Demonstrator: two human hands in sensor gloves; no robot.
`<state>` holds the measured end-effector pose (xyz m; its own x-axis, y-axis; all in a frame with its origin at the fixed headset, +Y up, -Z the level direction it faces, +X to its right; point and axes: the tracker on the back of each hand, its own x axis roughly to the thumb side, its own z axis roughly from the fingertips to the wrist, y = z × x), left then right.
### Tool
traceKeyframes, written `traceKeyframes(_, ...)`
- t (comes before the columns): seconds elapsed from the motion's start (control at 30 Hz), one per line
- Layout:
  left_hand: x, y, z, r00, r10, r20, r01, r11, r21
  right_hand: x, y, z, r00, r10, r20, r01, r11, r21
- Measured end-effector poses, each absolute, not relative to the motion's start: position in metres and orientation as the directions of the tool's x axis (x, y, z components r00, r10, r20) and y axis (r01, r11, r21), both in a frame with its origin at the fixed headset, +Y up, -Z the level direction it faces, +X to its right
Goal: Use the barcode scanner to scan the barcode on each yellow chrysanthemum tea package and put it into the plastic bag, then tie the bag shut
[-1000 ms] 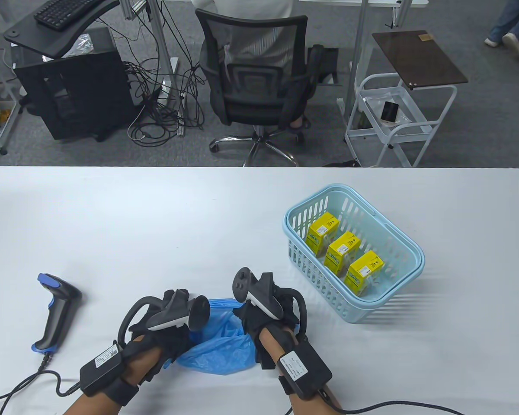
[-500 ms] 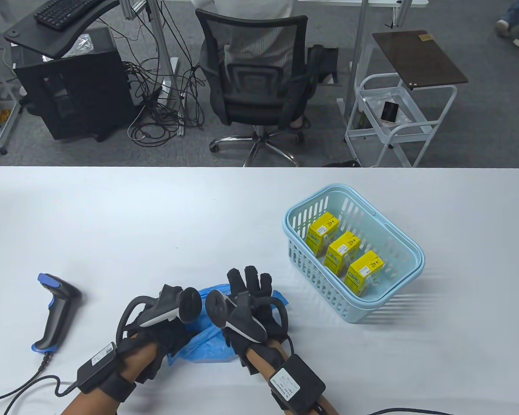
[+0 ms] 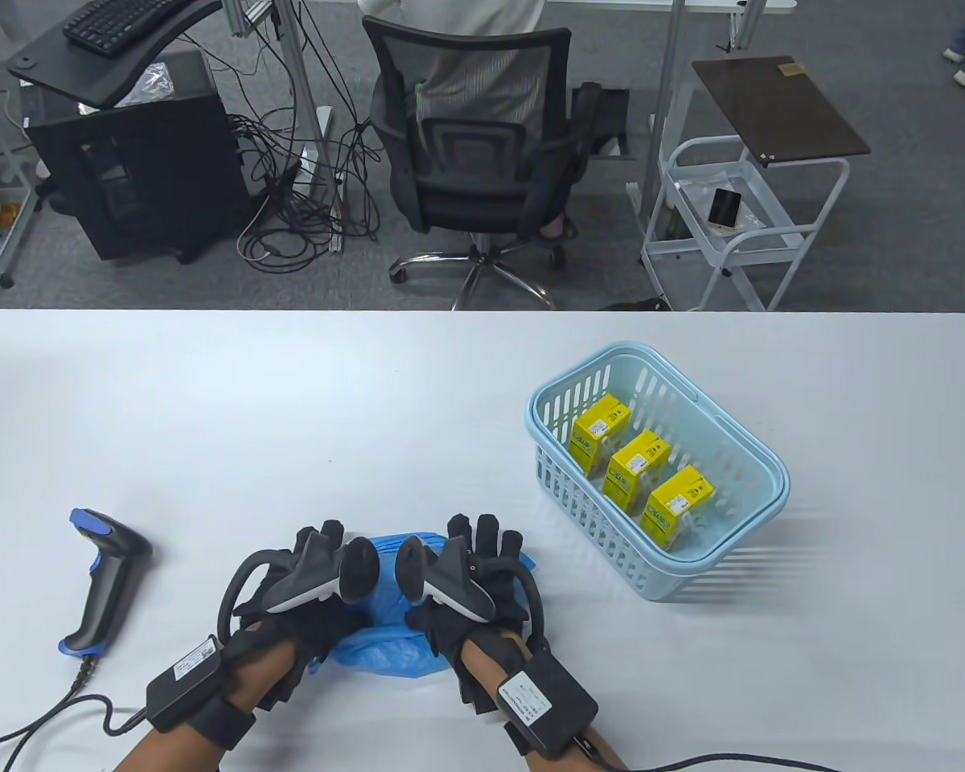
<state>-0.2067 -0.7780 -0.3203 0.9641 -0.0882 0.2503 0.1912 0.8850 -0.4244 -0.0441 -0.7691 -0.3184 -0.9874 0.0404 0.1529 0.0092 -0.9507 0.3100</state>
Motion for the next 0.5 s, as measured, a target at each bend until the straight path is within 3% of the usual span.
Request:
traceKeyframes(0.17, -0.2087, -0.7819, -0.3212, 0.972, -0.02, 0.234, 0.132, 0.872, -0.471, -0.0371, -0.7683, -0.3229, -0.98, 0.185, 0.077, -0.153, -0.939, 0.309)
traceKeyframes(0.27, -0.2087, -0.7822, -0.322, 0.98, 0.027, 0.197, 0.068, 0.885, -0.46, -0.0345, -0.7718, -0.3238, -0.963, 0.27, -0.019, -0.266, -0.934, 0.239)
traceKeyframes(0.4, -0.2072, -0.785, -0.3219, 0.982, -0.021, 0.19, 0.104, 0.891, -0.442, -0.0383, -0.7759, -0.3229, -0.988, 0.151, 0.033, -0.136, -0.953, 0.271)
traceKeyframes(0.5, -0.2095, -0.7854, -0.3238, 0.986, 0.01, 0.166, 0.069, 0.885, -0.46, -0.0371, -0.7777, -0.3236, -0.989, 0.147, 0.029, -0.131, -0.942, 0.31)
